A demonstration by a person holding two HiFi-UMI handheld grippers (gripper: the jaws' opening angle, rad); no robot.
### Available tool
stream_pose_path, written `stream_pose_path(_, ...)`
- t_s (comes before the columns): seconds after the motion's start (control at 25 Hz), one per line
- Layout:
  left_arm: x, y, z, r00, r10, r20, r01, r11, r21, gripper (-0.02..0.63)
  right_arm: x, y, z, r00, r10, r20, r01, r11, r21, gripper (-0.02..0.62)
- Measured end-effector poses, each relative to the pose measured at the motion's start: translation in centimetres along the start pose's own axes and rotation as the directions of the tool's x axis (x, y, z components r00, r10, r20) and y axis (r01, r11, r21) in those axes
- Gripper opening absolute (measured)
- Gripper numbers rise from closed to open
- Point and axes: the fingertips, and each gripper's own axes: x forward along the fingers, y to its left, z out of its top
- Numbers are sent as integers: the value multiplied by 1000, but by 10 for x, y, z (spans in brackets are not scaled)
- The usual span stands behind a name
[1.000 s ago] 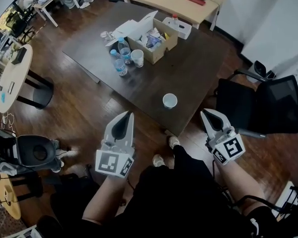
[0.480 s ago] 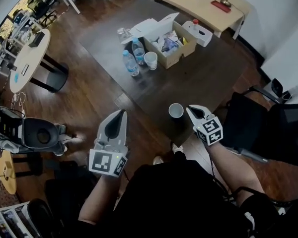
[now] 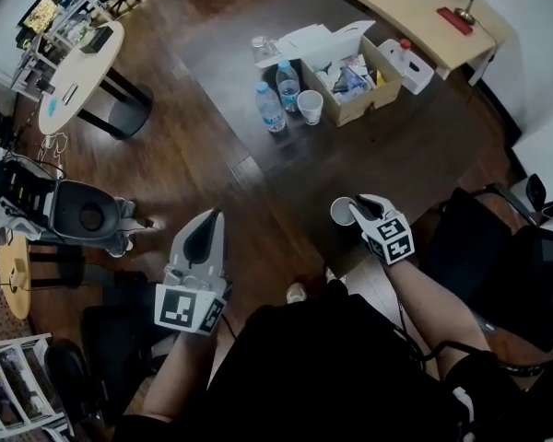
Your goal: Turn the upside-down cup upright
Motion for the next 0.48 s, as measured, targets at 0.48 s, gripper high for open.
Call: stream_pose_path(0.48,-25,22,-2,995,98,3,-98,995,-11,0,21,-4,-18,994,-7,-113,4,999,-33,100)
